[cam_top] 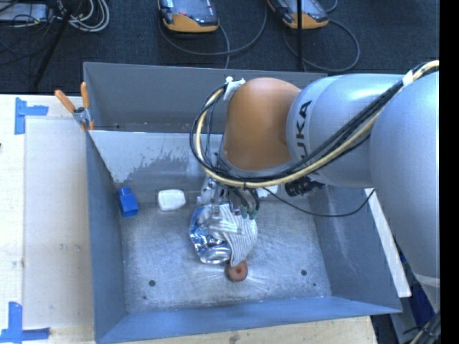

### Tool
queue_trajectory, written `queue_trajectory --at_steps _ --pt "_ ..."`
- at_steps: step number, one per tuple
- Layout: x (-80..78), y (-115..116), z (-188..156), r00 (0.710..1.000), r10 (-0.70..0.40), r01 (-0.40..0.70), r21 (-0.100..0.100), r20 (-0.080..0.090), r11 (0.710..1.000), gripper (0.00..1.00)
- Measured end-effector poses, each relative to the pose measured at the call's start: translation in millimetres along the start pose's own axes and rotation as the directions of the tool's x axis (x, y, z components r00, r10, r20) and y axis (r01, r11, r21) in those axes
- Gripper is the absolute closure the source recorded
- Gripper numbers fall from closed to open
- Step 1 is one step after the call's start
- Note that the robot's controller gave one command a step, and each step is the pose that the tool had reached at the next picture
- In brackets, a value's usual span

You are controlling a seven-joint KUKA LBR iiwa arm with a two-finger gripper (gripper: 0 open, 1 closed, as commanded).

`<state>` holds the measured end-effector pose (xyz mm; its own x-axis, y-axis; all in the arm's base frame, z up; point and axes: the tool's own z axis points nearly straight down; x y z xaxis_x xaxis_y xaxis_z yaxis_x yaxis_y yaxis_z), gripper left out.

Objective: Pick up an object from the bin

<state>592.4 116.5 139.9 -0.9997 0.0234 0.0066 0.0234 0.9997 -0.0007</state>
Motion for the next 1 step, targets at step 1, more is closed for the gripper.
queue_trajectory --at_steps 1 --pt "-17.1 -2.0 -219.8 0.901 -0.434 0.434 0.002 0.009 0.901 1.00"
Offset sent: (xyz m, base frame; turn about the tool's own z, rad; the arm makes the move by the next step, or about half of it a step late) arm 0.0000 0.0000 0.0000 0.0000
